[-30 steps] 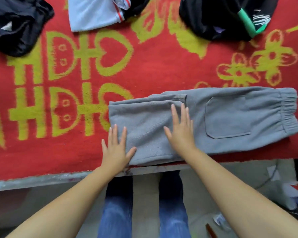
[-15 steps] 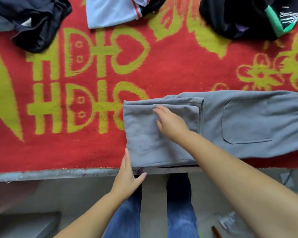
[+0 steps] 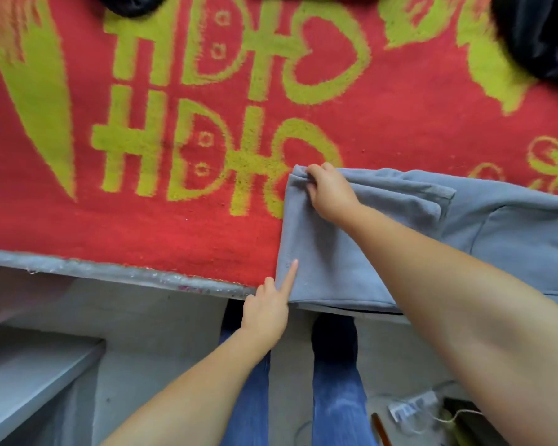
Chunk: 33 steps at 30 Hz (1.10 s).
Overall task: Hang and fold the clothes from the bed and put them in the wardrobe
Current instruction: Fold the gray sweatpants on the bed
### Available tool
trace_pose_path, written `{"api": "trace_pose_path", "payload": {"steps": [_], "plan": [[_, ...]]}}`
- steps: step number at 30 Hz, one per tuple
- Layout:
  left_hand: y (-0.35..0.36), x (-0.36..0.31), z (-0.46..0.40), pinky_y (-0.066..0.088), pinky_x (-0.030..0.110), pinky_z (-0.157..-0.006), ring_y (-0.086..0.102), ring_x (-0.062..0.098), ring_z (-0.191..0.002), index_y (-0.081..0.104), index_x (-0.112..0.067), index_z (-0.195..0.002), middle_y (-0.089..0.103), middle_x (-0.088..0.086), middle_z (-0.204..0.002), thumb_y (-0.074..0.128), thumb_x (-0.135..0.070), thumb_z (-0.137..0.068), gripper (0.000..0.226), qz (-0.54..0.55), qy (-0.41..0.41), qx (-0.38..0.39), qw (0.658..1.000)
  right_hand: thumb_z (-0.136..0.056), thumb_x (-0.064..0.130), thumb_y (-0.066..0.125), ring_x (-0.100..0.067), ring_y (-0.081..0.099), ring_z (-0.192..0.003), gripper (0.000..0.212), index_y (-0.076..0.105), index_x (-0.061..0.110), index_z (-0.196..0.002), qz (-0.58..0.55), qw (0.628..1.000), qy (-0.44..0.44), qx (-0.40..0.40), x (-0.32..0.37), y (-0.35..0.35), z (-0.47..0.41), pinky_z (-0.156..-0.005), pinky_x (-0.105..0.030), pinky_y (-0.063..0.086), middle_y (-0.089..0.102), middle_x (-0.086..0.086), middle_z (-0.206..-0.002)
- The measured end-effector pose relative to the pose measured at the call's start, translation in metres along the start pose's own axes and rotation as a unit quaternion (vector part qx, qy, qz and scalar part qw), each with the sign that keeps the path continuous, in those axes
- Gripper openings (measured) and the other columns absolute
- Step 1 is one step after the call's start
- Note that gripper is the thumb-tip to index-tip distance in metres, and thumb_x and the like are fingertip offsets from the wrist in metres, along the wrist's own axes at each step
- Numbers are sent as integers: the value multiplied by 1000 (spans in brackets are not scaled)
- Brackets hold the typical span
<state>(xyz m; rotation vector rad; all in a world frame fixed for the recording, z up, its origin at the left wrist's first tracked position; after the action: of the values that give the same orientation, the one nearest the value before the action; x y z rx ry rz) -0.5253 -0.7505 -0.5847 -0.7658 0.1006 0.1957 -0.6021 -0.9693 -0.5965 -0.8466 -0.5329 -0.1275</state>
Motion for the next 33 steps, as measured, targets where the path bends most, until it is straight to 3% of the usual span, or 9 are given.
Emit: {"api": "trace_pose_path", "payload": {"steps": [3,7,12,15,17,22,26,31,33], "plan": [[9,16,0,41,35,-79,47,25,-93,-32,-30,-138,44,8,-109,48,-25,-90,94,98,75,17,992,-92,14,56,-29,52,-121,66,25,19,-150,-91,995,-41,-1,2,9,29,-94,-40,46,25,-8,-154],[-23,45,-14,41,31,-90,48,17,-102,10,-17,-153,46,5,-117,52,-8,-90,76,441,-44,-117,889,-88,28,58,-36,30,-141,77,18,15,-152,-10,996,-67,-64,-4,40,103,-105,-51,39,13,-14,-159],[-87,18,-97,40,20,-71,54,15,-92,40,-6,-136,57,7,-105,57,-14,-93,48,549,-136,-123,815,-61,61,77,-43,24,-141,116,20,13,-149,153,986,-22,64,-3,123,169,-97,-74,26,20,-24,-154],[-113,1,-124,45,16,-61,57,15,-88,60,-12,-99,61,1,-90,58,-9,-89,10,537,-127,-83,830,-77,35,74,-41,-11,-145,110,-4,25,-153,183,980,-8,73,-4,133,156,-99,-75,-7,-20,-19,-155],[-127,-3,-128,50,22,-67,60,16,-85,61,-18,-96,64,1,-90,56,-3,-89,18,524,-91,-62,844,-87,8,59,-37,-23,-143,98,-10,32,-151,178,981,0,78,-4,128,146,-99,-75,-12,-29,-13,-154],[-150,-8,-115,44,25,-58,56,16,-79,59,-19,-96,62,-3,-83,56,-10,-90,11,521,-56,-69,849,-87,-2,50,-18,7,-148,70,32,26,-148,-144,989,-6,20,-12,76,157,-115,-61,1,24,3,-158],[-193,-68,-93,48,28,-66,61,14,-74,59,-17,-94,65,3,-85,61,-19,-87,7,615,-32,-114,779,-78,-8,56,-5,46,-127,57,57,15,-131,-371,916,-14,-150,-34,3,202,-110,-20,32,57,-2,-134],[-221,-219,-83,39,20,-44,48,9,-46,46,-16,-82,49,2,-67,59,-21,-85,14,645,67,-84,757,-79,20,68,1,61,-95,43,57,48,-110,-494,800,29,-338,-83,-60,275,-85,-18,46,66,21,-102],[-215,-281,-84,40,23,-48,47,10,-51,44,-17,-82,46,0,-67,60,-24,-79,18,626,95,-77,770,-75,15,67,8,59,-89,41,57,42,-105,-523,740,74,-416,-119,-75,298,-82,-10,44,65,26,-95]]}}
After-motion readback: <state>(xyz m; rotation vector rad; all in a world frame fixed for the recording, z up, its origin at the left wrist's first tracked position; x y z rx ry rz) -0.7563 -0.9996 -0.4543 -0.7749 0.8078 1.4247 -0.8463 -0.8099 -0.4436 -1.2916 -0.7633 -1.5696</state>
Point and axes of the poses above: each hand's wrist, its own z-axis away from the middle knuckle, its own y-axis out of the palm, x = y × z, the point moved 3 cm from there along -z, towards the middle knuckle
